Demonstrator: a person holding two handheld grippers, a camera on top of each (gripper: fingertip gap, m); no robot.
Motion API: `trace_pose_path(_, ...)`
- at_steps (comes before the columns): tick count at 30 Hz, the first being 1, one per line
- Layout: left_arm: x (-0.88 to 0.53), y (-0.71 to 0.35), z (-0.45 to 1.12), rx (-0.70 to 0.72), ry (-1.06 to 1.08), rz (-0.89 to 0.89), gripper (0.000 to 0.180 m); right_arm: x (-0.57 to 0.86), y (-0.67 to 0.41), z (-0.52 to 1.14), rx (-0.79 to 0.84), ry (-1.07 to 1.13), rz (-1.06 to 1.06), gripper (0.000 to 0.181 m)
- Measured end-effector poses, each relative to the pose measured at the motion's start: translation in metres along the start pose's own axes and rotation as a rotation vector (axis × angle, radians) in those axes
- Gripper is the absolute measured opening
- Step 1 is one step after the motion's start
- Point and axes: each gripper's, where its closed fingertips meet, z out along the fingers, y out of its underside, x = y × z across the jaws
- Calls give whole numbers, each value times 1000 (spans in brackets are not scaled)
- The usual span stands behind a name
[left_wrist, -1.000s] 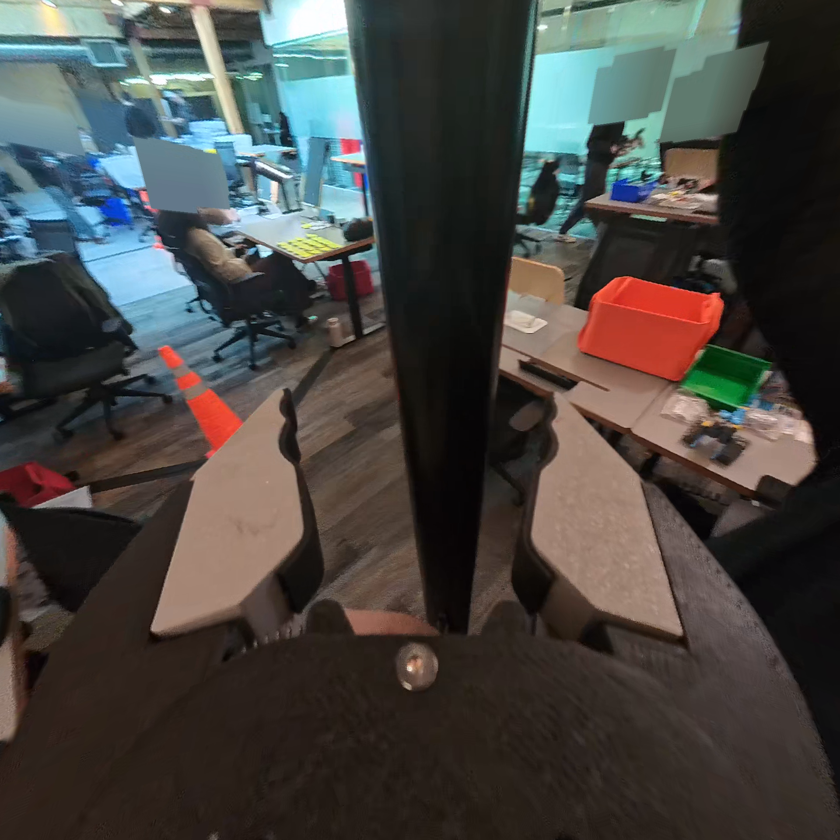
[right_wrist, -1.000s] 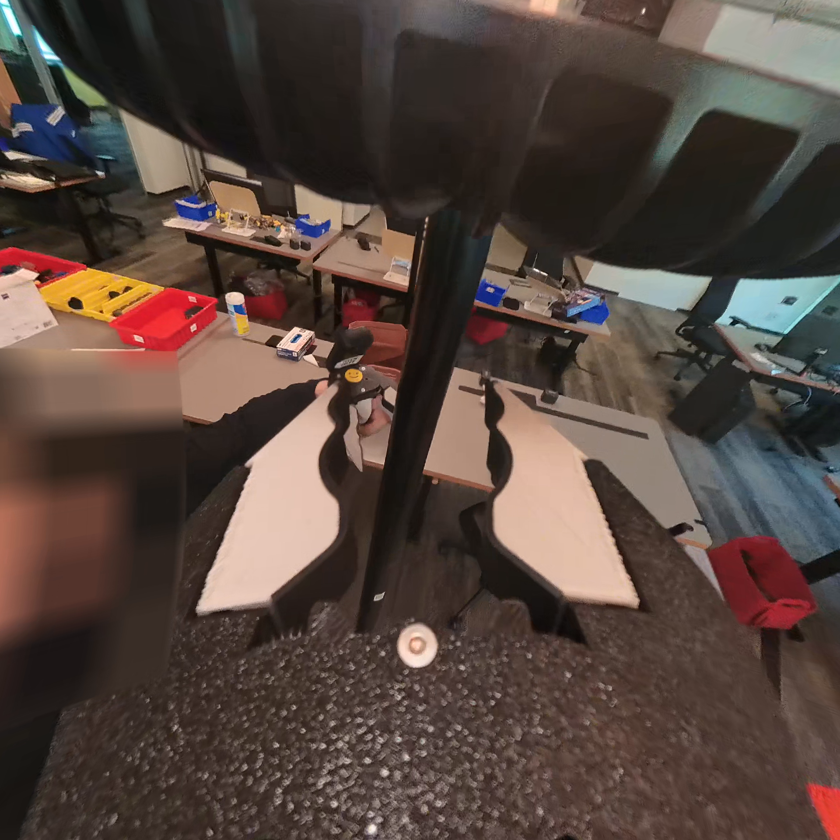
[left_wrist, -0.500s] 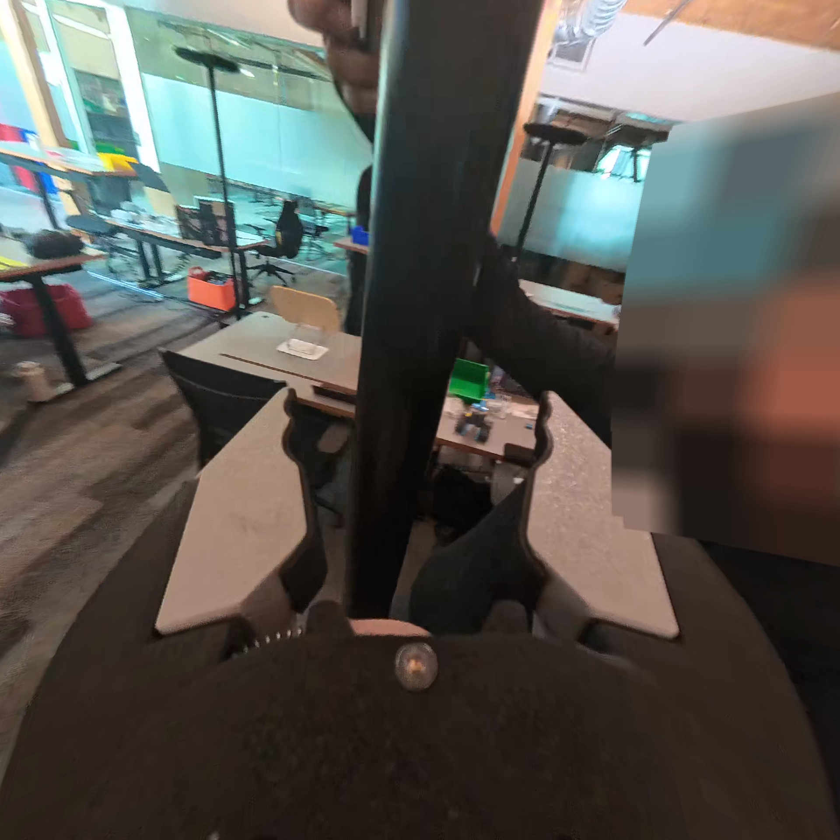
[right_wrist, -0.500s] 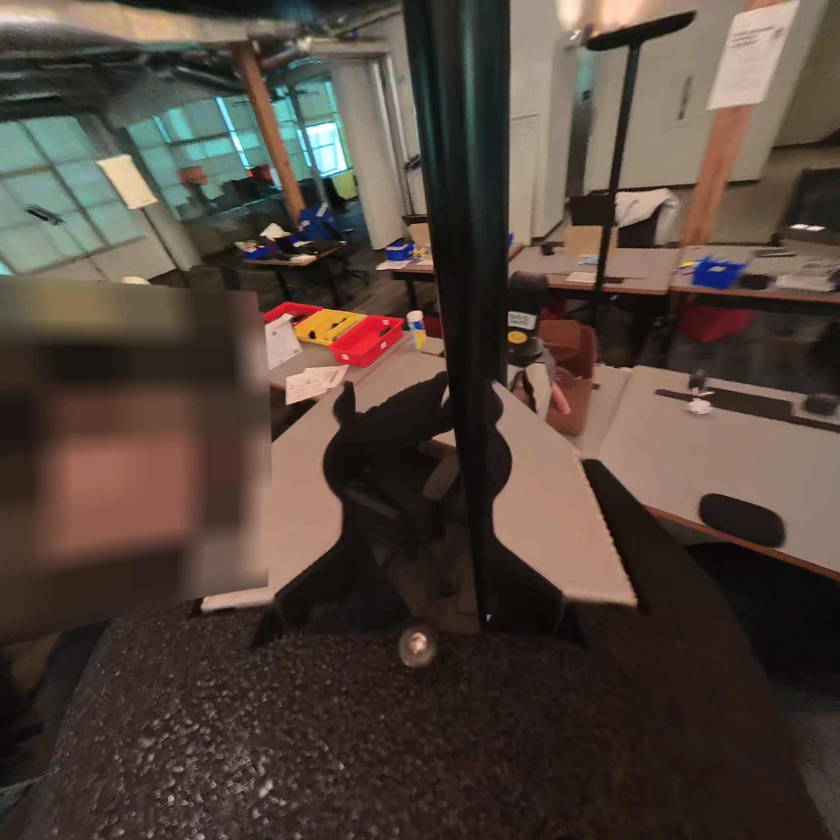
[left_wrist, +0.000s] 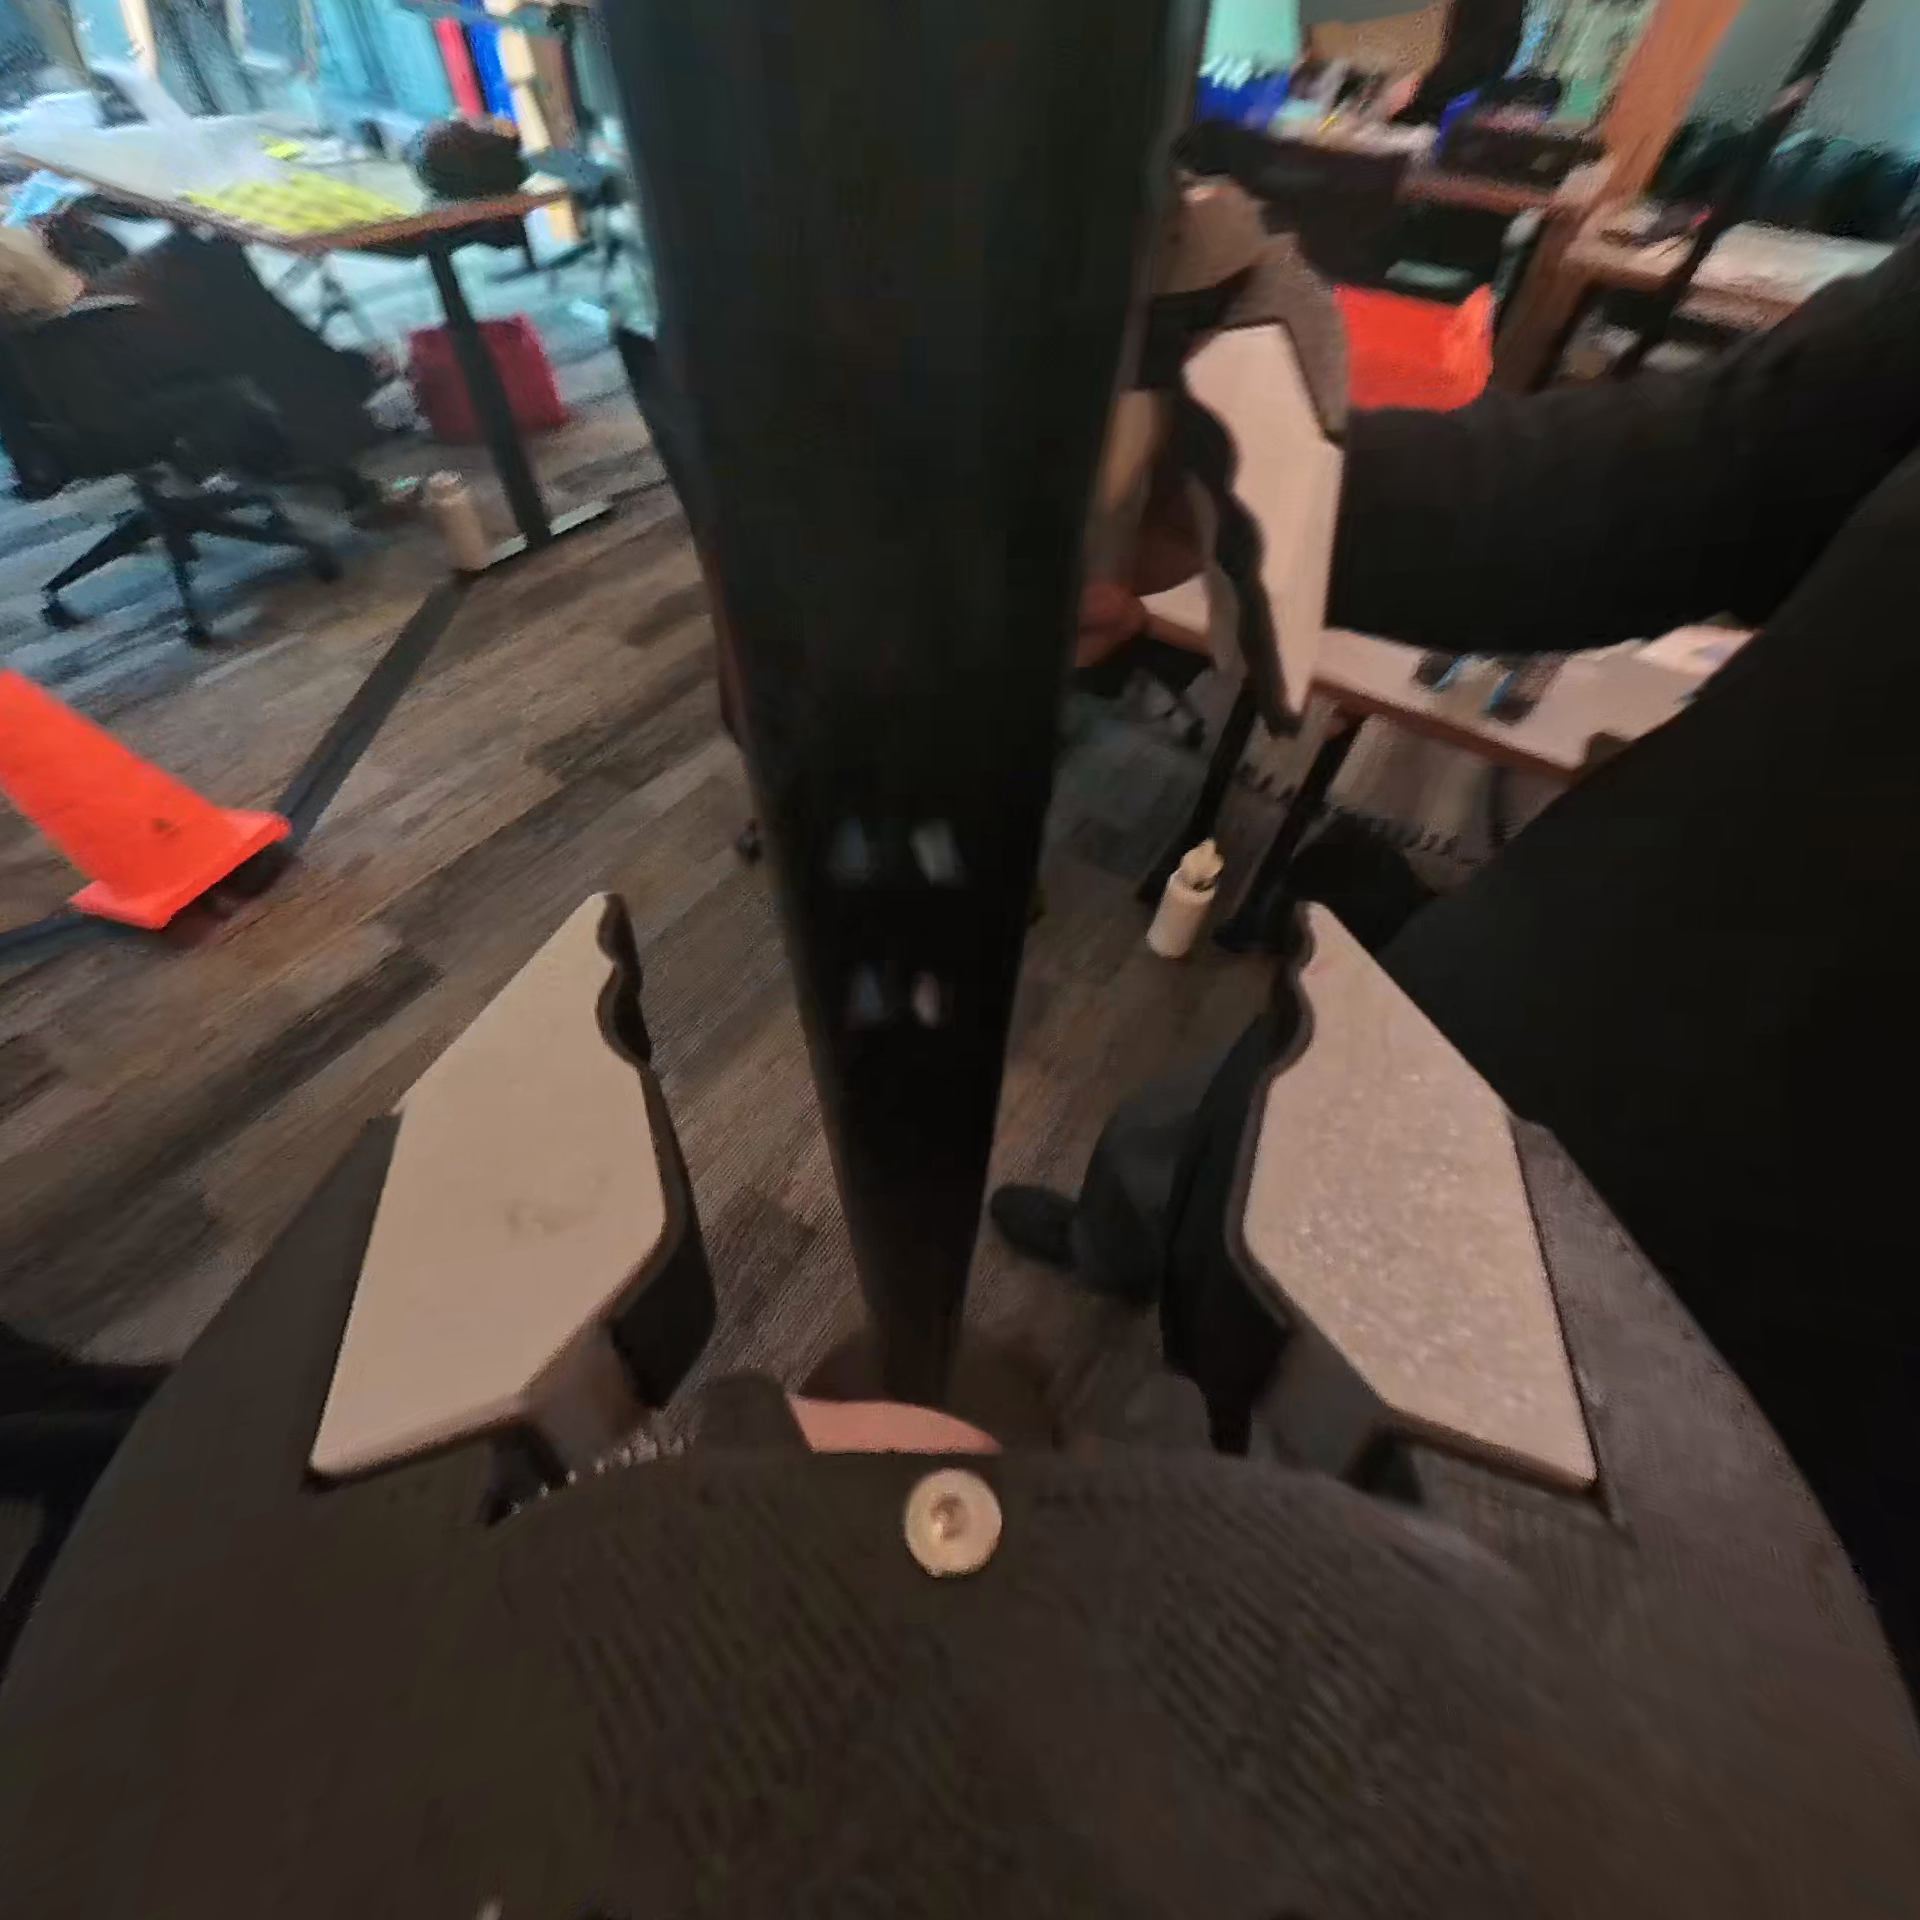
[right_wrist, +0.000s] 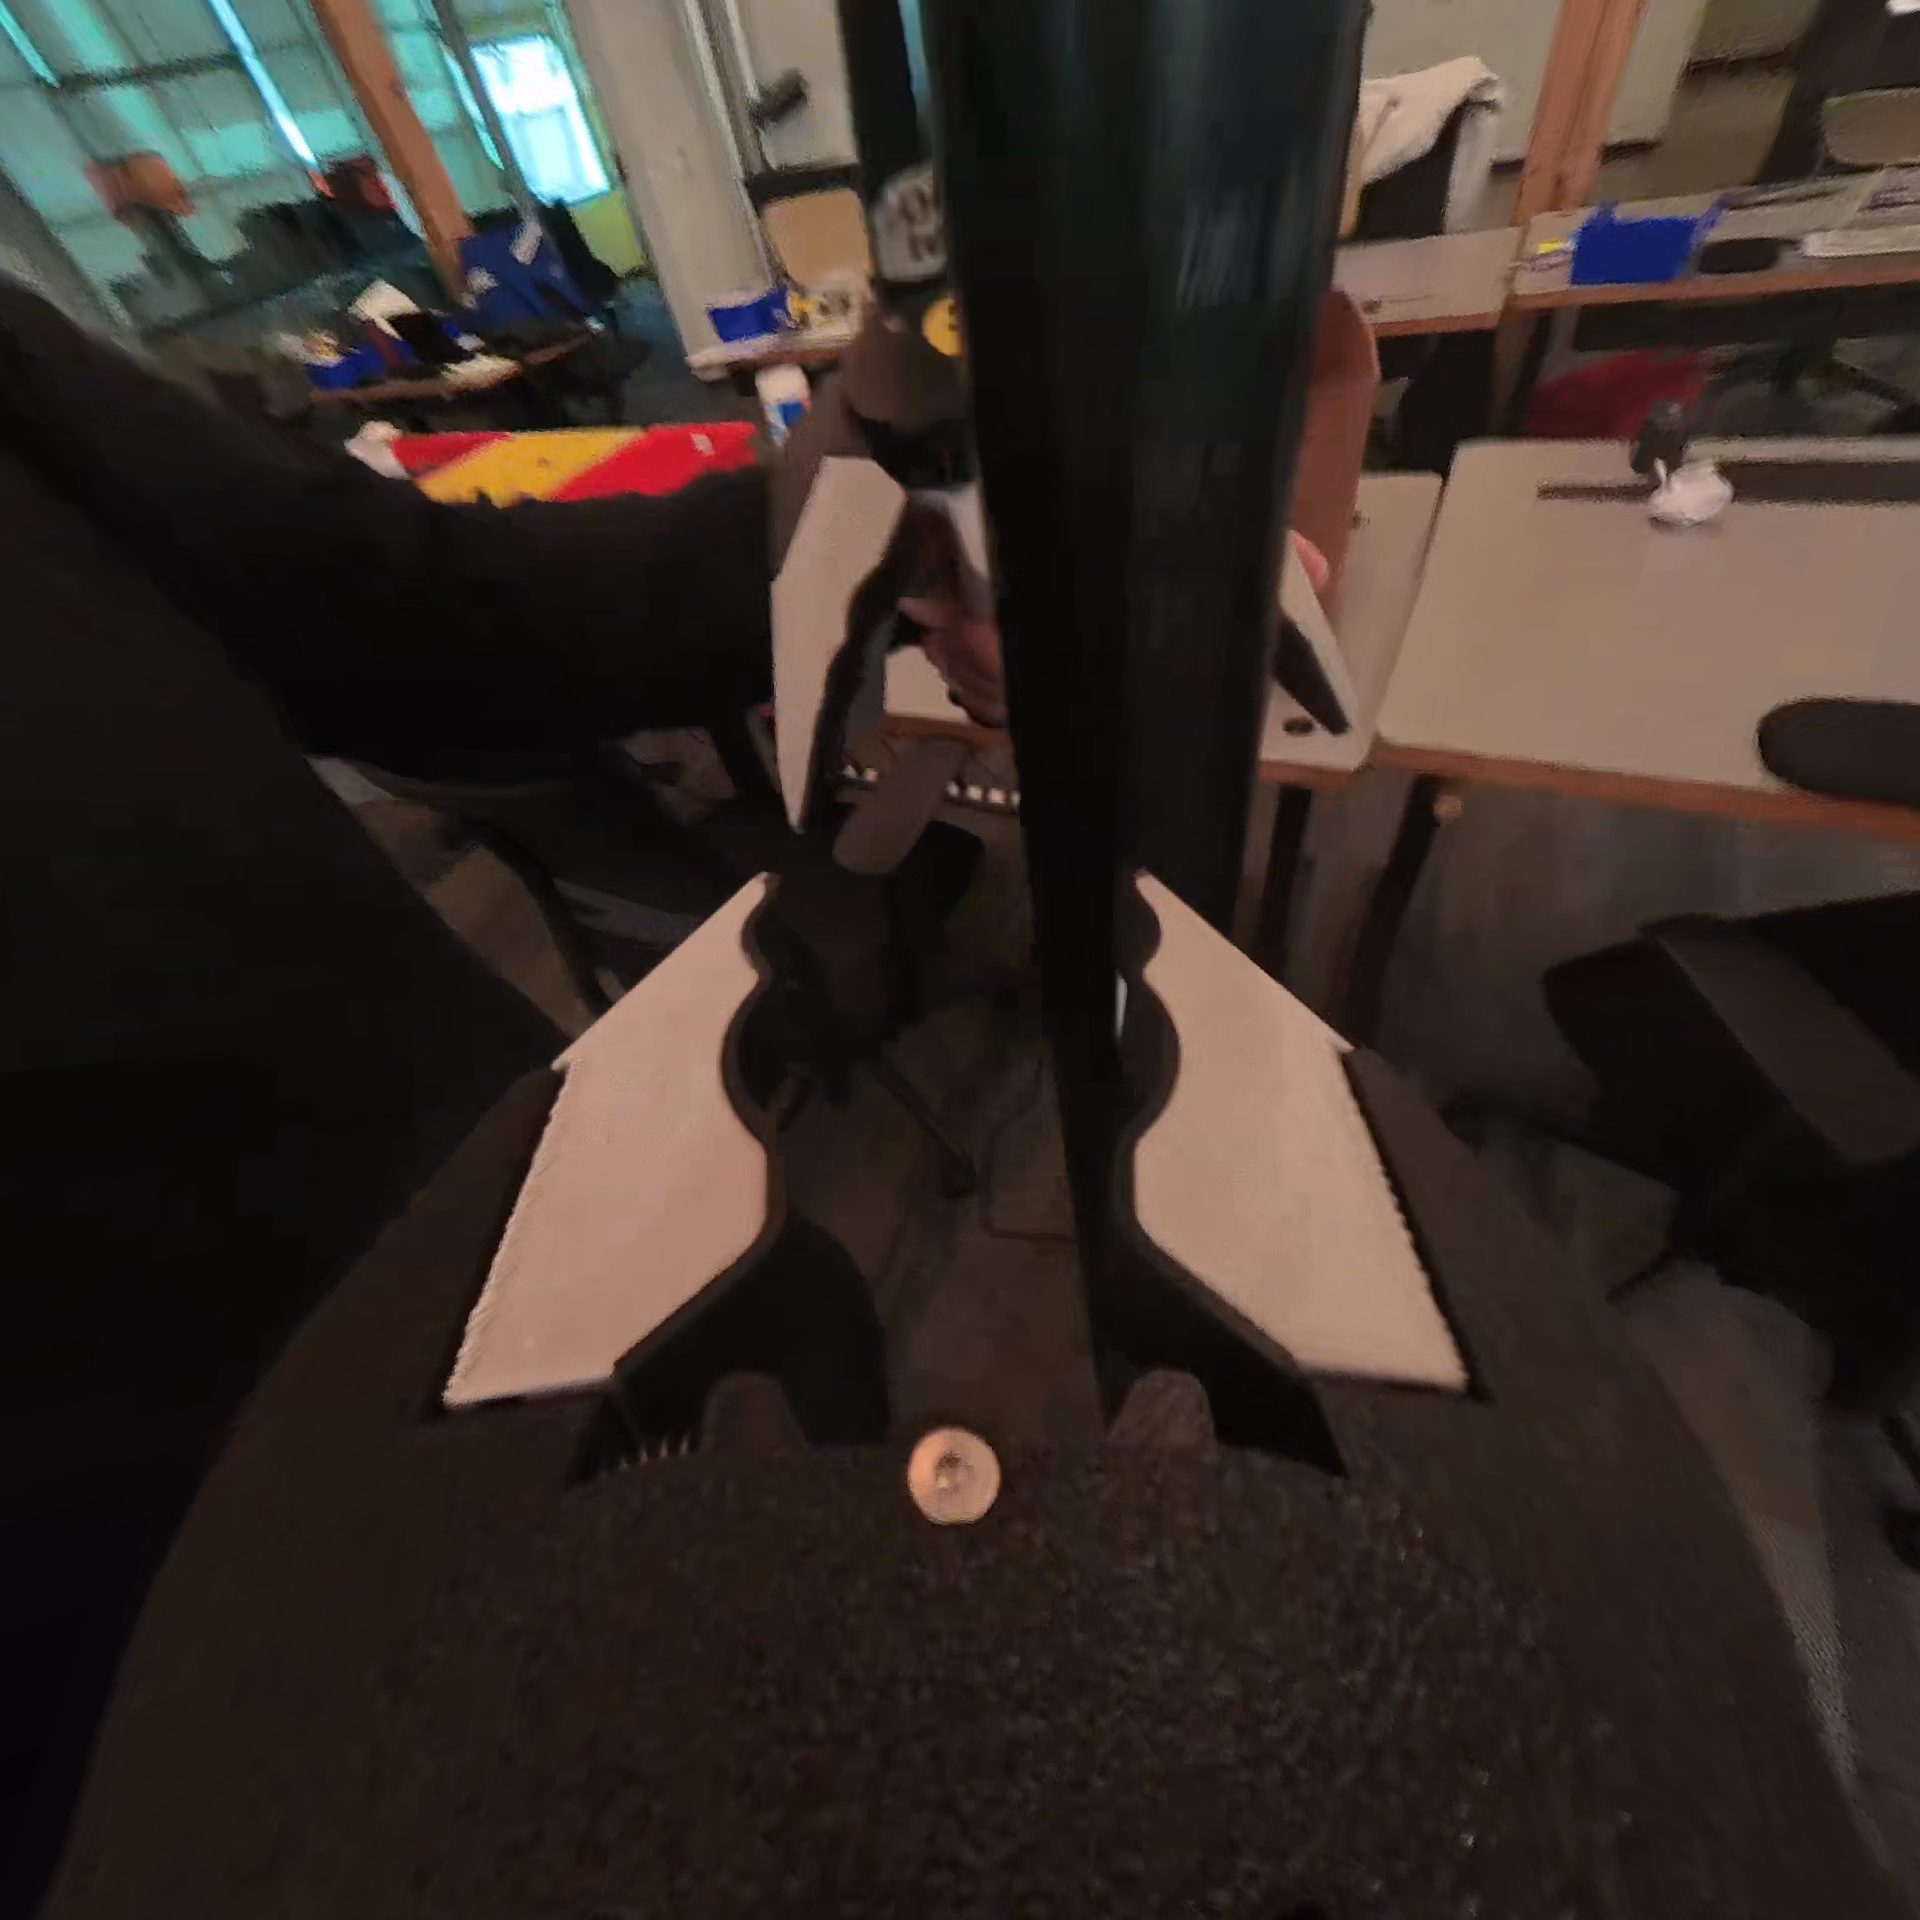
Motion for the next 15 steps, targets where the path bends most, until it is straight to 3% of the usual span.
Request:
trace_pose_path(4, -7, 99, 31, -105, -247, -28, 122, 13, 110, 36, -164, 192, -55, 67)
trace_pose_path(9, -46, 192, 36, -91, -696, -170, 118, 51, 198, 51, -247, 443, -89, 72)
trace_pose_path(15, -40, 262, 62, -59, -827, -188, 117, 79, 297, 61, -395, 562, -98, 77)
